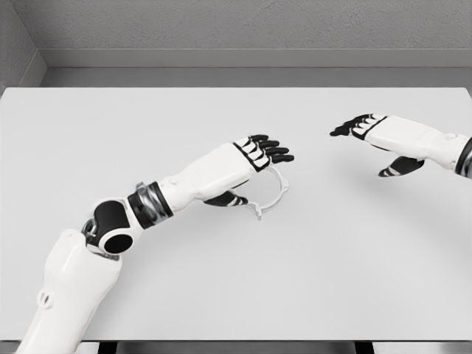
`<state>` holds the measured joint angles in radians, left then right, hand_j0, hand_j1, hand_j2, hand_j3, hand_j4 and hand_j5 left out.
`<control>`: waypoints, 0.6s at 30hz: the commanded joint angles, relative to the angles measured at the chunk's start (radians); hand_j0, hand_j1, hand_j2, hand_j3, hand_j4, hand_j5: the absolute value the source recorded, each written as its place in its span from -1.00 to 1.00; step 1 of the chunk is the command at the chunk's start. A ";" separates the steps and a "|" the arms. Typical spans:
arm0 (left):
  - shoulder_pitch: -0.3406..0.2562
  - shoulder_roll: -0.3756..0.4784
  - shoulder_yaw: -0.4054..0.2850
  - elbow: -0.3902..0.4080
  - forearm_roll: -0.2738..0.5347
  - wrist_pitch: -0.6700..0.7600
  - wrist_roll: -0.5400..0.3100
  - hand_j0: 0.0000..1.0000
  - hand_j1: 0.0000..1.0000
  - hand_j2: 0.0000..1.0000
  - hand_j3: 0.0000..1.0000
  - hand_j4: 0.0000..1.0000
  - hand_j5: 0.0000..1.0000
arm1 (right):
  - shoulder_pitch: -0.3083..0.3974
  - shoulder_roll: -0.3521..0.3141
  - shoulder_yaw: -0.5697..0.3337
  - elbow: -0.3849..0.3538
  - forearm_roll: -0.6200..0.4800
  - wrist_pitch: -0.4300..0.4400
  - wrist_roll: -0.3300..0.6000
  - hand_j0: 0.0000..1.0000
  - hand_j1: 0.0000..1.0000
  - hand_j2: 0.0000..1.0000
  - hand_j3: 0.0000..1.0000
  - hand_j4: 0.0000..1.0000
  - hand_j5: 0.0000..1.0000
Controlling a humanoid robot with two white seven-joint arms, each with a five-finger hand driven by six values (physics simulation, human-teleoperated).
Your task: Assemble PVC drainage pipe clamps
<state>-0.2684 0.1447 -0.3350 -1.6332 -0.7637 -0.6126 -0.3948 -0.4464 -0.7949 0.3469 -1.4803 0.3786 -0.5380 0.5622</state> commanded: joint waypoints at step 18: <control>-0.006 -0.014 -0.048 0.004 0.007 0.007 0.001 1.00 1.00 1.00 1.00 1.00 1.00 | -0.002 0.003 0.000 0.000 -0.006 0.003 0.001 1.00 1.00 1.00 1.00 1.00 1.00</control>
<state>-0.2746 0.1303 -0.3667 -1.6324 -0.7626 -0.6014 -0.3952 -0.4479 -0.7934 0.3469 -1.4794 0.3783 -0.5377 0.5634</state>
